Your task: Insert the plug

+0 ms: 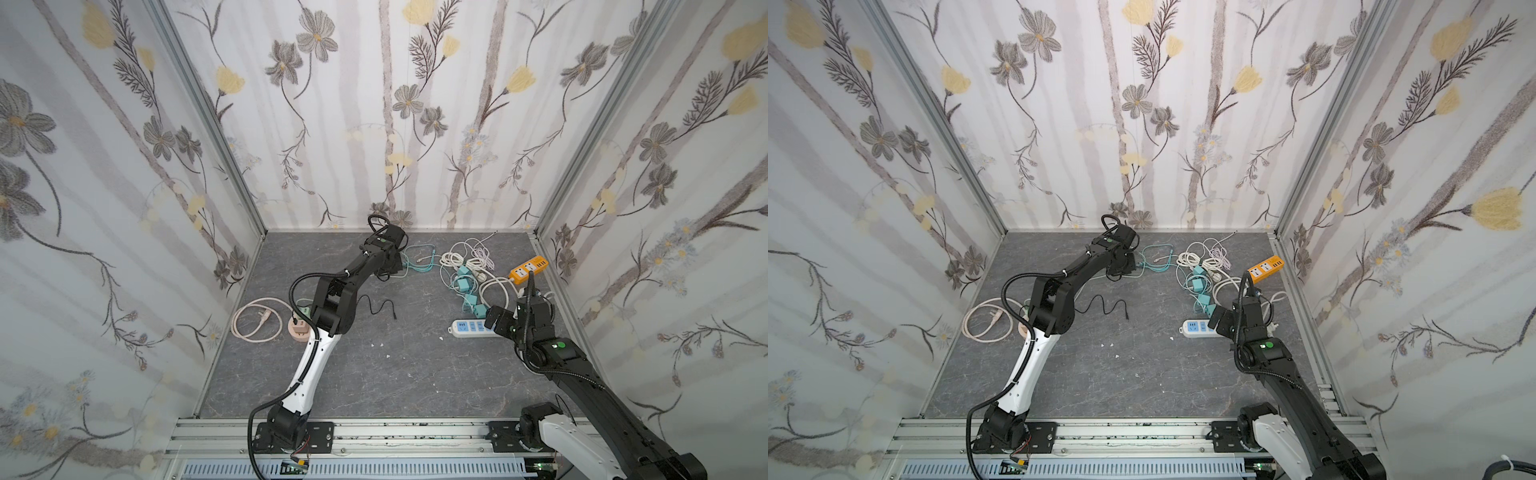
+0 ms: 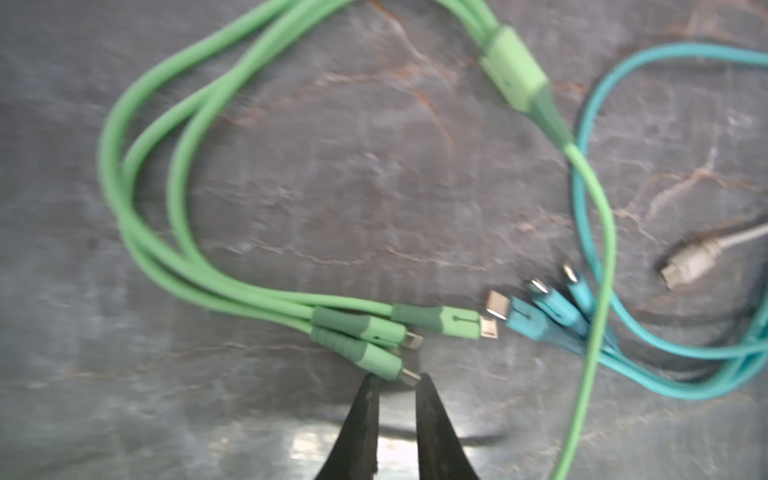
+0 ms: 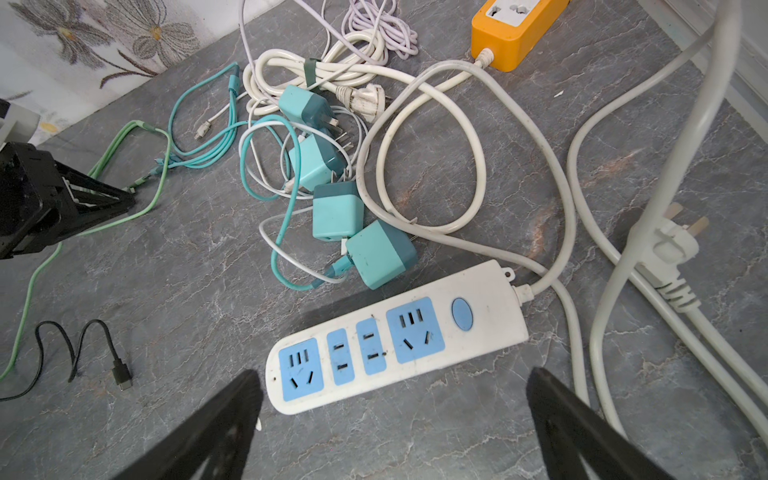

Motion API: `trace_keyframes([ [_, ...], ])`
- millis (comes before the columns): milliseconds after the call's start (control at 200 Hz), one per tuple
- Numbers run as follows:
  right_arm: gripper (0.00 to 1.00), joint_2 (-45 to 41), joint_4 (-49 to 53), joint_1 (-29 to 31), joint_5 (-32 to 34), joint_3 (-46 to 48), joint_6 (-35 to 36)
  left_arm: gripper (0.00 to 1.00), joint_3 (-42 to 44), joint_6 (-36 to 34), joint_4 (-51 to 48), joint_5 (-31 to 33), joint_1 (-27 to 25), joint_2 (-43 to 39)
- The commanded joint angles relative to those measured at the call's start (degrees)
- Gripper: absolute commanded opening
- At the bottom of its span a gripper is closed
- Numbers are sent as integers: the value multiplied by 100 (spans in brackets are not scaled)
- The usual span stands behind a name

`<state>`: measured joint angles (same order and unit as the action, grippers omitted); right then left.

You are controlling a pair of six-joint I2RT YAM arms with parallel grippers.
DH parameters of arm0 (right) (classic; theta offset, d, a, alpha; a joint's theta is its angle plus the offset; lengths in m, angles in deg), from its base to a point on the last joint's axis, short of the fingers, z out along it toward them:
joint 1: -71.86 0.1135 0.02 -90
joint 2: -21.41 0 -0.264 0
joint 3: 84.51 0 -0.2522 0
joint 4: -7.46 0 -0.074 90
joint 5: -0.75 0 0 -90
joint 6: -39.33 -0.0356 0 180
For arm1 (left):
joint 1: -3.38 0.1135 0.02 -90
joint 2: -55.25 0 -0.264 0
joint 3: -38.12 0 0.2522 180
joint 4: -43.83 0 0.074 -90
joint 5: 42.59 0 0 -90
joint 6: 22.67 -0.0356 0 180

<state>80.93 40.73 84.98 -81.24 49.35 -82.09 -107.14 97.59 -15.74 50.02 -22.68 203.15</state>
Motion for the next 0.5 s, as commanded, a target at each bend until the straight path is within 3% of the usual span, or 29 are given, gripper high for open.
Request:
trace_keyframes([
  [0, 99, -23, -157, 6, 51, 5, -109, 21, 435, 101, -419, 427, 379, -76],
  [245, 99, 84, -157, -9, 27, -11, -172, 23, 428, 224, -447, 606, 1332, -242],
  [365, 99, 380, -1, -116, -234, -152, -108, 26, 459, 145, -417, 376, 1490, -569],
  [415, 99, 517, 72, -143, -347, -242, -97, 35, 501, -13, -308, 55, 1446, -767],
  [495, 99, 731, 101, -153, -493, -370, -81, 63, 590, -521, -63, -157, 1186, -1073],
])
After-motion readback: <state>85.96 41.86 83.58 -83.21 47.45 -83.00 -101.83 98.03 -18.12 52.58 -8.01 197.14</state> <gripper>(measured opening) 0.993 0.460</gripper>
